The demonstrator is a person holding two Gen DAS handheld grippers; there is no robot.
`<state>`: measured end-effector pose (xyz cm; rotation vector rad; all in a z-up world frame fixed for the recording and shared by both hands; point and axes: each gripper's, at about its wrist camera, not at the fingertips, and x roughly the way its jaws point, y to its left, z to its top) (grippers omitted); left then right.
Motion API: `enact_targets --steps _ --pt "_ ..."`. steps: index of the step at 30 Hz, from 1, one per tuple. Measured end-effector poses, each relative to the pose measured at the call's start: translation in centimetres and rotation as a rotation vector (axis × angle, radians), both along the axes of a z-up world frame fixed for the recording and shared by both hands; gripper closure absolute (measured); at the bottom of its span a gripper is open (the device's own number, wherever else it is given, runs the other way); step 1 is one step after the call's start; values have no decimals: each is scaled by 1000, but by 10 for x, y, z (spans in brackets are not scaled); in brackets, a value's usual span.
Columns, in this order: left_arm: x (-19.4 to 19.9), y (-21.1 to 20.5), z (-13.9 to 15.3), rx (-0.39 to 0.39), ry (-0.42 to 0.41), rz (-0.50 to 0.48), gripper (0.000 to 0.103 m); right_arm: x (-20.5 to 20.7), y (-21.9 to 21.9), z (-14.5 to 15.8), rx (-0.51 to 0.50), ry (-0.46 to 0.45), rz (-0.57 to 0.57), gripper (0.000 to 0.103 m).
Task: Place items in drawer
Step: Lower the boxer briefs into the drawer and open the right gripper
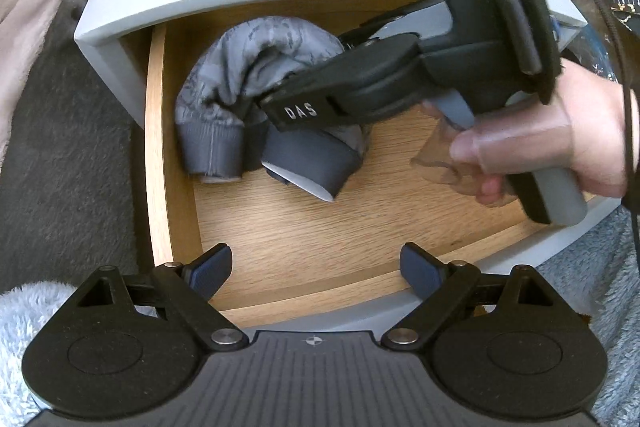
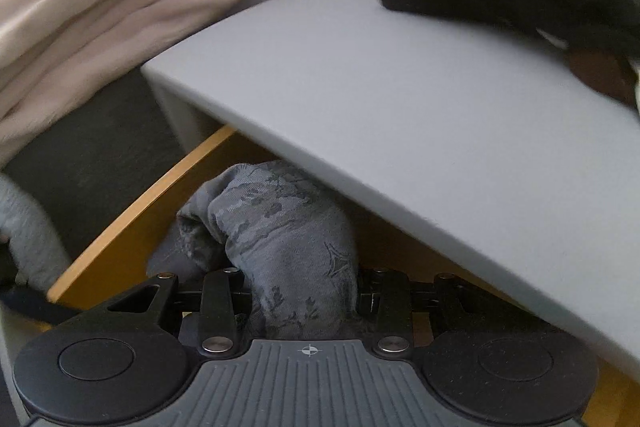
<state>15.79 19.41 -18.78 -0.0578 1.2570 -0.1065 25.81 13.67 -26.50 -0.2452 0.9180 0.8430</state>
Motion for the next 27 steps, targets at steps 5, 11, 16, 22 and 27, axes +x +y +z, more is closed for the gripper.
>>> enact_targets --steps 5,11,16,22,27 --pt "-3 0 -3 -2 -1 -4 10 4 -10 -8 32 46 -76 68" --pt "-4 0 -4 -6 1 -3 10 7 -12 -9 25 73 -82 59" --pt "-3 1 -4 -7 2 -4 10 10 -16 0 19 72 -57 36" --pt "-3 2 -4 -3 1 3 10 4 -30 16 64 120 -42 4" --pt "-3 1 -2 3 -1 11 10 3 -29 27 98 169 -21 0"
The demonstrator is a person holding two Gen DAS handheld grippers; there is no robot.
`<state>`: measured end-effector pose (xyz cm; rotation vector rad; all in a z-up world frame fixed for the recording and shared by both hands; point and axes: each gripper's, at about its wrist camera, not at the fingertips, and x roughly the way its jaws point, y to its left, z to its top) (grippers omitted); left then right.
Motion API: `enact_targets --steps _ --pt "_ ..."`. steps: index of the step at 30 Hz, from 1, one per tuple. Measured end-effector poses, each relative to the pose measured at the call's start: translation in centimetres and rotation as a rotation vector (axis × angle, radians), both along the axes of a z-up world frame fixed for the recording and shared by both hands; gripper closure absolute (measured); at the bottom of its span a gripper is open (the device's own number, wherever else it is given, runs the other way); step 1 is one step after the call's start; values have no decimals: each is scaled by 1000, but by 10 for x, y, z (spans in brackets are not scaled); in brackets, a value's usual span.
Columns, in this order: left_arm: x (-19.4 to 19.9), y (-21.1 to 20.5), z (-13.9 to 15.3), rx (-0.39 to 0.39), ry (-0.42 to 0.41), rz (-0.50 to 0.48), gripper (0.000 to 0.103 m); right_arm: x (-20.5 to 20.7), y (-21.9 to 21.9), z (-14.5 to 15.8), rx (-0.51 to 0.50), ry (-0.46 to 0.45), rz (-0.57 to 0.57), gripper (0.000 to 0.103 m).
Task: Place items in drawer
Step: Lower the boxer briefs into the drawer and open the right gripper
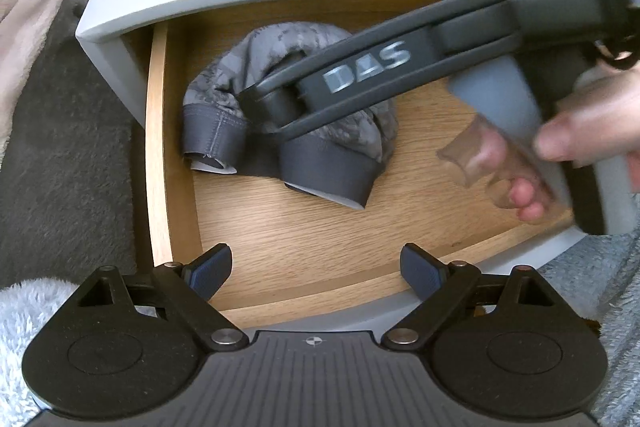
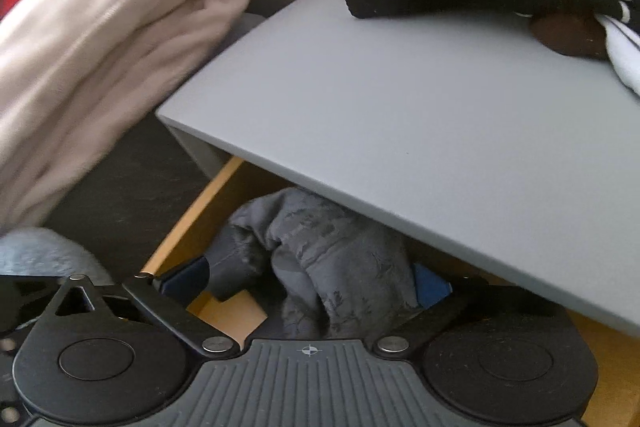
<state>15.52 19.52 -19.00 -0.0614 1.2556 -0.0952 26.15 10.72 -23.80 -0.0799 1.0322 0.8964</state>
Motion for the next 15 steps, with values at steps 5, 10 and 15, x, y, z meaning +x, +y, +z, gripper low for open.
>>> enact_targets --steps 5,10,15 --pt "1 1 0 -8 5 12 10 2 -25 14 42 42 -40 0" --pt "-1 1 1 3 1 11 10 -3 -27 32 27 56 -38 0" --pt "-3 1 1 2 -5 17 11 -9 -24 63 68 5 -17 0"
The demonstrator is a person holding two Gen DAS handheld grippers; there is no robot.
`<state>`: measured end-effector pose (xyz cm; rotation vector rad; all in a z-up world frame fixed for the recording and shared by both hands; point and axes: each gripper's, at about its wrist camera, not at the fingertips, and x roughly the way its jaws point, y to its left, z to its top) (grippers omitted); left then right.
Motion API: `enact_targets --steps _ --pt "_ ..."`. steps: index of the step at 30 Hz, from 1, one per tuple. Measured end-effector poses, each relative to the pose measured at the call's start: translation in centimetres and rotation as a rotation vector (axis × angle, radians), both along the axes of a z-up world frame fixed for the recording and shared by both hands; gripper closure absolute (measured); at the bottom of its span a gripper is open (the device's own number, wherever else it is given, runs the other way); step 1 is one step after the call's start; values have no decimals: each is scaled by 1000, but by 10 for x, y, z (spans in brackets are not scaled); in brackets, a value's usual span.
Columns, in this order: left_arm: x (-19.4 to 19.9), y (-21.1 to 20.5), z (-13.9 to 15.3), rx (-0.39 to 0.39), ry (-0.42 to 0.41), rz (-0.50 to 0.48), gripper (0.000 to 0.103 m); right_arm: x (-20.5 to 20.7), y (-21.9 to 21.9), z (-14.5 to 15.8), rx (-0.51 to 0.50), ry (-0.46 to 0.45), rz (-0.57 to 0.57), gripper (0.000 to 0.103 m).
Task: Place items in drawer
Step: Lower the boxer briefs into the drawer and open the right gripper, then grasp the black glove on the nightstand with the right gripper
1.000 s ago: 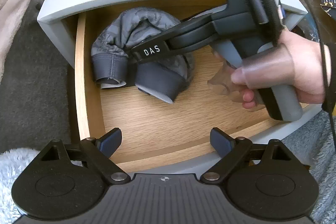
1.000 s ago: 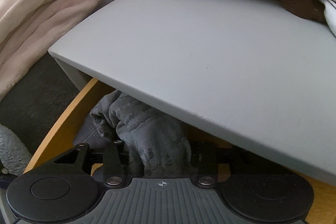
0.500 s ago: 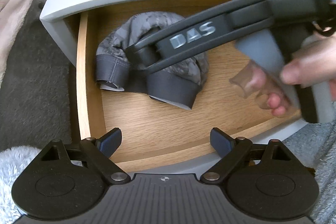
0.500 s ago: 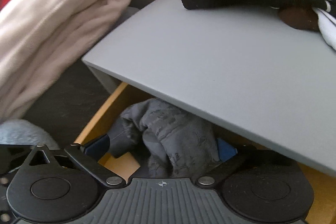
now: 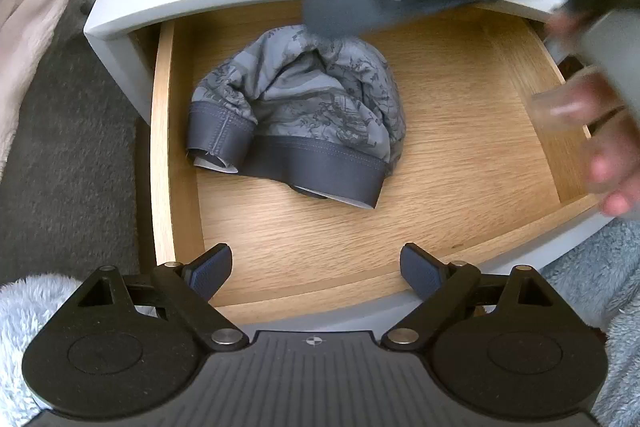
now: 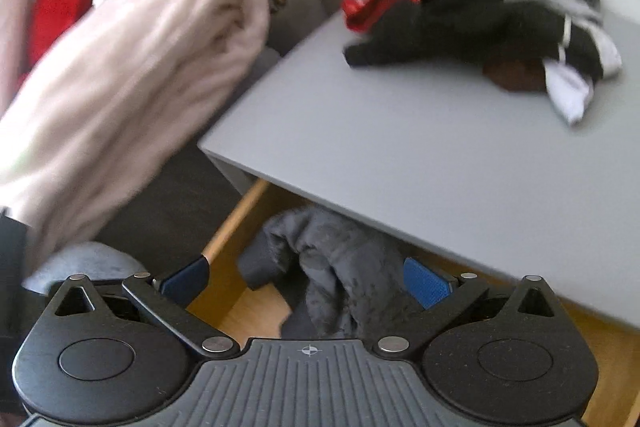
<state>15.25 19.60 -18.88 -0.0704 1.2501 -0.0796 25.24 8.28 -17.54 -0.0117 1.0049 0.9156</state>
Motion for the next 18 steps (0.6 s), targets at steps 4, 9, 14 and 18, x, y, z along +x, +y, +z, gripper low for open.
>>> enact_targets --steps 4,9,14,18 --pt "0 0 0 1 -1 0 10 1 -22 32 106 -70 -27 0" --pt "0 0 -1 -3 1 0 10 24 -43 53 128 -175 -141 0" --pt "1 0 -2 1 4 -4 10 43 -44 58 -10 -397 -218 0" --pt "0 -3 -1 14 -4 -13 10 54 -40 51 -107 -536 -206 0"
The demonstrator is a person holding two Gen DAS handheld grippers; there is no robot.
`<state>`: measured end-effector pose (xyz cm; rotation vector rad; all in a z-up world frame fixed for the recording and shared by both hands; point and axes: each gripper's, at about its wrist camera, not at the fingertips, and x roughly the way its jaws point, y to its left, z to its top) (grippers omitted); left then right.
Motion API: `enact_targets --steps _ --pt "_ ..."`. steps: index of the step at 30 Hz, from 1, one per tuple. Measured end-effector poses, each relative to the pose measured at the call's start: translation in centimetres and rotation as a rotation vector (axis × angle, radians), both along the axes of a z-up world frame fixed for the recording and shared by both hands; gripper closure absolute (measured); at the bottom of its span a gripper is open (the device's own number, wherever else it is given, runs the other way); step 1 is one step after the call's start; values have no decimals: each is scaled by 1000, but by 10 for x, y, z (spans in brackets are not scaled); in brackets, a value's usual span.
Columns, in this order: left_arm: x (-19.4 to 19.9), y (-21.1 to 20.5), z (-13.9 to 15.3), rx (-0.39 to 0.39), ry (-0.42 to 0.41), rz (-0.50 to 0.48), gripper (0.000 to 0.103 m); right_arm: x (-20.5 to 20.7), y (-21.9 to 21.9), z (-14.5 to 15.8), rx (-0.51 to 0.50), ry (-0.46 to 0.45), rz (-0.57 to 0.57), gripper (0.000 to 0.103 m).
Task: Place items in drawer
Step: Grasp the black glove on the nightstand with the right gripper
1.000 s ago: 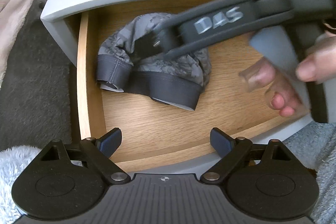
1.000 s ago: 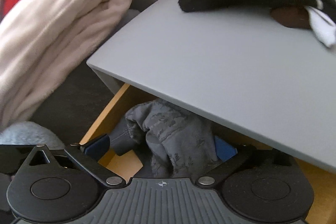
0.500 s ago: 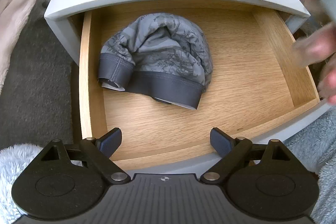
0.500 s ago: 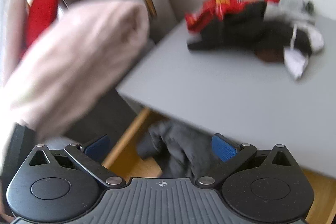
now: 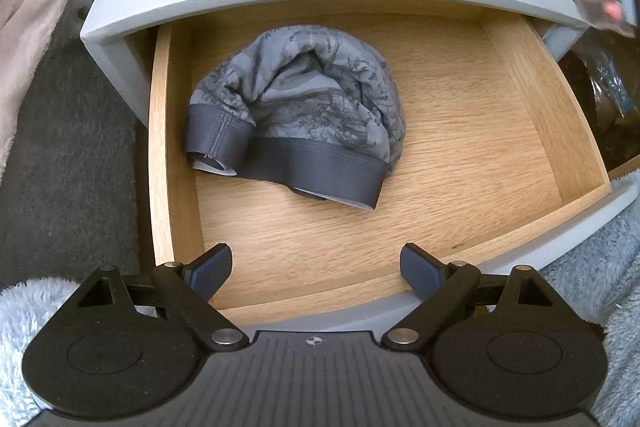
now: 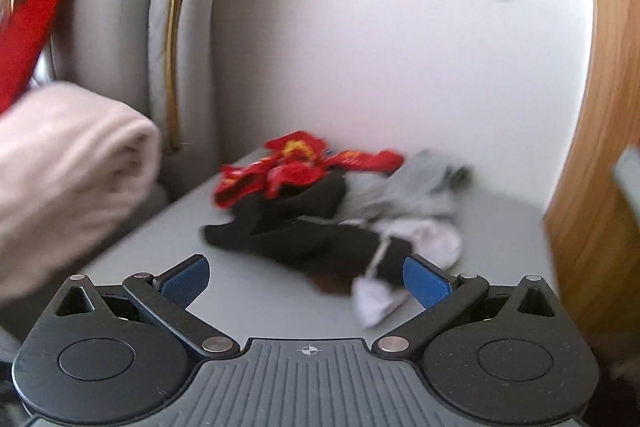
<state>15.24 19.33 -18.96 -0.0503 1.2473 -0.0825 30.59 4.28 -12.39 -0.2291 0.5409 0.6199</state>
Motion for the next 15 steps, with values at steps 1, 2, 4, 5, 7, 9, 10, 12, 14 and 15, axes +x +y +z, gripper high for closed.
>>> enact_targets --steps 1,2,4,5,7,9,10,12,14,15 --pt "0 0 0 -1 0 0 10 2 3 -3 -20 -17 6 0" --pt "0 1 0 -3 1 0 10 4 8 -7 -48 -45 20 1" --pt "0 1 0 -8 2 0 10 4 18 -14 -111 -111 37 1" --pt "0 1 0 -9 1 -1 10 2 24 -19 -142 -145 38 1" --pt "0 1 0 -8 0 -4 10 3 28 -23 -167 -164 15 2" --pt "0 2 0 -11 -1 -6 10 12 26 -25 -149 -142 -1 5" --pt "0 2 0 -14 1 -6 10 15 25 -26 -142 -137 -11 5" --pt "0 3 -1 -22 5 -6 10 21 25 -29 -134 -133 -13 6" --pt "1 5 -1 -31 8 -5 10 24 28 -32 -141 -136 9 6" --pt "1 5 -1 -33 9 -5 10 23 31 -33 -145 -142 30 7"
